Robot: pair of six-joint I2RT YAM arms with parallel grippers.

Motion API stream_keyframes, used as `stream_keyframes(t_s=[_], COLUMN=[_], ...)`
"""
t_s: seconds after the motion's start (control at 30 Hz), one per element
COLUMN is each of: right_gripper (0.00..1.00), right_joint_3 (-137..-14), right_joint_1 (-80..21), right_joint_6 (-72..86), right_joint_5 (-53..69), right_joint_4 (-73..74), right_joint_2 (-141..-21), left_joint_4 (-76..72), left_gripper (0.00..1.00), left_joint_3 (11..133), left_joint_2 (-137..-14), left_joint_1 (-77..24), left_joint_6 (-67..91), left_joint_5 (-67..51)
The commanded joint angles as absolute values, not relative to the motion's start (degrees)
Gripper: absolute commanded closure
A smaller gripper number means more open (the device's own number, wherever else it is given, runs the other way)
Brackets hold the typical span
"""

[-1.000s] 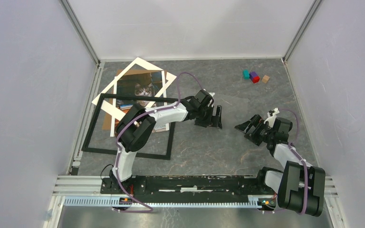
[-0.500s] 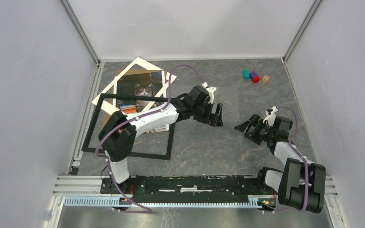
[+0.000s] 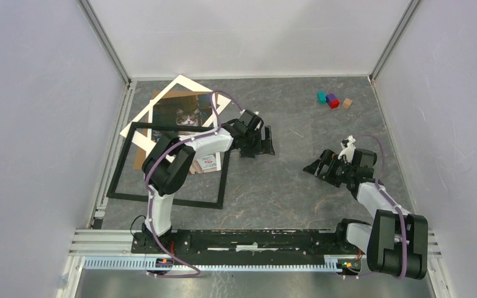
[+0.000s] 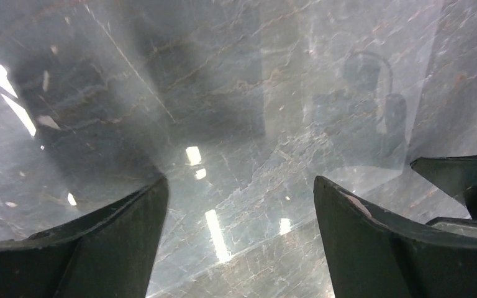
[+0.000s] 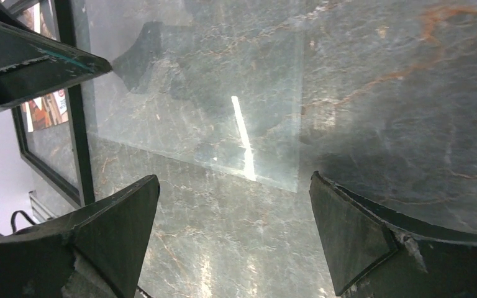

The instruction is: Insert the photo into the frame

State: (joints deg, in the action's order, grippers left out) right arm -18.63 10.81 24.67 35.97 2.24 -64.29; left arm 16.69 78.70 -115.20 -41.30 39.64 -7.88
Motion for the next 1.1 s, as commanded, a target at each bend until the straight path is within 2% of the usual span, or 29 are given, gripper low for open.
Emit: stream_keyframes(t_s=[0.0, 0.13, 0.53, 0.7, 1.07], right_gripper=[0.02, 0.02, 0.02, 0.02, 0.02], right_joint_3=[-15.71, -14.60, -10.56, -6.52, -0.37], right_joint_1=[7.04, 3.65, 0.33, -2.21, -4.43], right_joint_6=[27.83, 34.50, 55.66, 64.97, 73.92], right_joint_5=[30.48, 31.81, 34.88, 30.14, 16.33], right_joint_4=[4.47, 0.45, -22.52, -33.56, -45.40], right_joint_2=[-67.35, -67.60, -63.91, -62.99, -62.10], left_joint_4=[16.75, 11.61, 9.60, 9.80, 9.29], left_gripper=[0.07, 0.08, 0.08, 0.08, 0.08], left_joint_3=[75.79, 72.49, 70.49, 69.98, 69.87], left_joint_2=[-117.41, -118.40, -118.13, -117.29, -117.16], left_joint_1=[-42.32, -41.62, -41.48, -41.48, -41.43], left_joint_6=[48.22, 51.76, 52.65, 52.48, 52.65], left_joint_5=[-9.76, -15.21, -16.87, -16.31, -16.52])
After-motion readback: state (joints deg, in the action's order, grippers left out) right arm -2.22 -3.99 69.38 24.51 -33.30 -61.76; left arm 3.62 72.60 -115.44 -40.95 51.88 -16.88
